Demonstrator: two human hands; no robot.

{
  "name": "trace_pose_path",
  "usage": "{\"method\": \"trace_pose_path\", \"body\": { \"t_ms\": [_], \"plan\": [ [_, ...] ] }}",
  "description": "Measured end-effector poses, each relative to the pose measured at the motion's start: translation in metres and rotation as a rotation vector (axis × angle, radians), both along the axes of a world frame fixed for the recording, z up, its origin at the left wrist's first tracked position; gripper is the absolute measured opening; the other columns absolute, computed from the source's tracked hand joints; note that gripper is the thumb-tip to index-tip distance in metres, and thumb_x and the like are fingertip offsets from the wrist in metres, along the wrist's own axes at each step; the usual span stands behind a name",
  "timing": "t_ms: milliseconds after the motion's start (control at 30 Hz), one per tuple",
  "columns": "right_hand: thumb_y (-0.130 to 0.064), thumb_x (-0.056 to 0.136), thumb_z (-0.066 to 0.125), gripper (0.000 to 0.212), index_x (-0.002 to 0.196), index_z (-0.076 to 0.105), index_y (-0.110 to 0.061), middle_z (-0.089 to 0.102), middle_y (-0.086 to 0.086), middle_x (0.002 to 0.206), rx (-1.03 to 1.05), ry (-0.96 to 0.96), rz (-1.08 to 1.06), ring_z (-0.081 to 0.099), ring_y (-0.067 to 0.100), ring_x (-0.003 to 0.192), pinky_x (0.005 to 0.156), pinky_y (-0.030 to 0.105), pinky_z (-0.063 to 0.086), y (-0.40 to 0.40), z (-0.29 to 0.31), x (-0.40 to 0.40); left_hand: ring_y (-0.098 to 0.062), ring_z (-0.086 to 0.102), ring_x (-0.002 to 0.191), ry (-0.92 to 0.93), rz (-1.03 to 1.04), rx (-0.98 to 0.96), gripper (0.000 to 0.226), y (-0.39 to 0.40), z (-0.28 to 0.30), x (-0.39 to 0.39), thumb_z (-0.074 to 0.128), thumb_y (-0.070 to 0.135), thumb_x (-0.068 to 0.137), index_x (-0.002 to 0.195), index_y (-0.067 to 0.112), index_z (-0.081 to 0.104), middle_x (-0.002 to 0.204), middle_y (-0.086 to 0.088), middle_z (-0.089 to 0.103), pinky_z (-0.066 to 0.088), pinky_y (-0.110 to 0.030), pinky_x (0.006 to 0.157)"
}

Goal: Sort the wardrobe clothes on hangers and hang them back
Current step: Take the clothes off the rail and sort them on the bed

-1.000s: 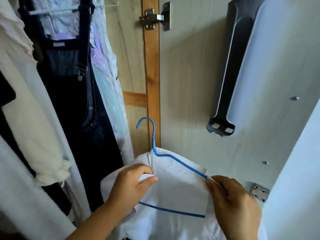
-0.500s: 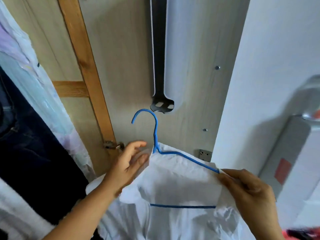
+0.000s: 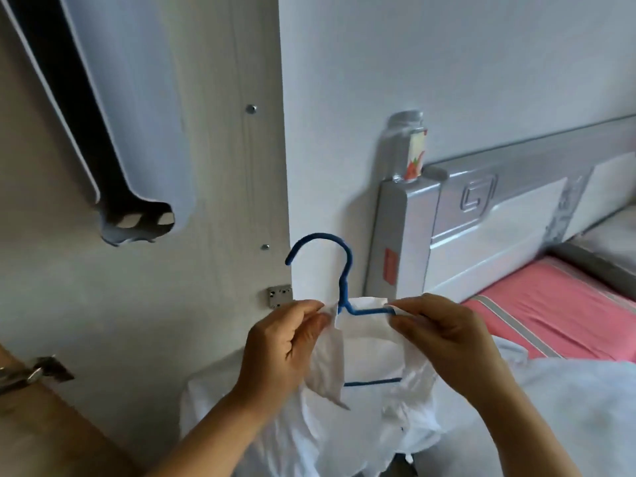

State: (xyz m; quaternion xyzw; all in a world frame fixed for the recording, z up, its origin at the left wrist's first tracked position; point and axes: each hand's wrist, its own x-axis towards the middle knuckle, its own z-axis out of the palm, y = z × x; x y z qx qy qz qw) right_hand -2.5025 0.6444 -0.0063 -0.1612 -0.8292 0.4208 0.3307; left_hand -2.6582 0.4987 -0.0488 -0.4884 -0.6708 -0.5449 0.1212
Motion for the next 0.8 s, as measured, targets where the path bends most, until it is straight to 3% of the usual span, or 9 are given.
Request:
{"method": "trace_pose_path", "body": {
  "t_ms": [100,200,333,433,500,533,600,667,800],
  "plan": [
    [-0.023,0.077,0.069,0.012,0.075,0.072,-0.035,0.067,-0.012,0.073,0.051,0.135,-0.279,0.060,0.001,0.066,0.059,0.006,0.040,0.001,0.002,0.023,-0.008,0.060,0.082,0.170,0.041,0.074,0.026,0.025,0.001,-0.001,0.056,0.039,0.091,0.097,0.017,0.067,0.088,0.007,0.065,0.047,-0.025,0.076],
    [-0.009,0.081,0.071,0.024,0.078,0.071,-0.033,0.068,-0.013,0.070,-0.032,0.241,-0.491,0.056,-0.003,0.062,0.058,0.005,0.040,0.004,0.009,0.052,-0.018,0.053,0.096,0.279,0.151,0.089,0.033,0.045,0.003,-0.003,0.056,0.044,0.087,0.104,0.017,0.062,0.101,-0.001,0.059,0.035,-0.028,0.089],
    [-0.009,0.079,0.071,0.028,0.079,0.075,-0.036,0.069,-0.019,0.070,-0.045,0.247,-0.619,0.058,-0.003,0.065,0.062,0.011,0.046,0.008,0.016,0.081,-0.020,0.051,0.111,0.374,-0.111,0.058,0.042,0.077,0.022,0.000,0.043,0.057,0.092,0.113,0.022,0.054,0.119,-0.006,0.058,0.033,-0.029,0.099],
    [-0.005,0.079,0.071,0.028,0.079,0.075,-0.032,0.070,-0.019,0.071,-0.042,0.249,-0.697,0.059,-0.003,0.066,0.063,0.013,0.046,0.011,0.017,0.099,-0.003,0.055,0.103,0.279,-0.496,-0.190,0.065,0.106,0.048,0.002,0.034,0.073,0.084,0.128,0.028,0.048,0.122,0.015,0.054,0.043,-0.019,0.091],
    [-0.004,0.080,0.071,0.027,0.077,0.076,-0.030,0.069,-0.016,0.068,-0.070,0.263,-0.754,0.060,0.001,0.065,0.064,0.020,0.049,0.016,0.016,0.112,0.001,0.058,0.083,0.222,-0.716,-0.401,0.066,0.127,0.052,0.004,0.028,0.080,0.080,0.118,0.033,0.055,0.100,0.025,0.059,0.050,-0.019,0.075],
    [-0.004,0.080,0.071,0.028,0.077,0.076,-0.031,0.069,-0.015,0.067,-0.082,0.271,-0.785,0.059,0.002,0.063,0.063,0.020,0.049,0.017,0.017,0.120,-0.002,0.055,0.069,0.200,-0.786,-0.412,0.053,0.138,0.052,0.008,0.032,0.075,0.083,0.104,0.035,0.059,0.080,0.022,0.059,0.048,-0.022,0.065],
    [-0.004,0.080,0.071,0.028,0.077,0.076,-0.032,0.068,-0.018,0.066,-0.043,0.245,-0.848,0.057,-0.001,0.062,0.060,0.013,0.045,0.020,0.017,0.135,-0.006,0.046,0.055,0.105,-0.846,-0.305,0.024,0.156,0.052,0.023,0.047,0.055,0.088,0.084,0.035,0.060,0.060,0.013,0.051,0.039,-0.020,0.054],
    [-0.008,0.079,0.071,0.026,0.078,0.074,-0.034,0.069,-0.018,0.070,0.012,0.183,-0.893,0.058,0.000,0.064,0.061,0.011,0.044,0.020,0.021,0.152,-0.003,0.047,0.054,0.013,-0.859,-0.165,0.006,0.169,0.054,0.040,0.058,0.036,0.085,0.081,0.034,0.062,0.062,0.015,0.056,0.037,-0.012,0.054],
    [-0.019,0.077,0.073,0.019,0.087,0.073,-0.035,0.071,-0.013,0.078,0.018,0.111,-0.985,0.062,0.004,0.071,0.067,0.015,0.049,0.023,0.023,0.195,-0.005,0.055,0.063,-0.020,-0.900,-0.061,0.005,0.203,0.060,0.074,0.067,0.032,0.078,0.079,0.031,0.063,0.074,0.013,0.064,0.042,-0.010,0.059]
  ]
}}
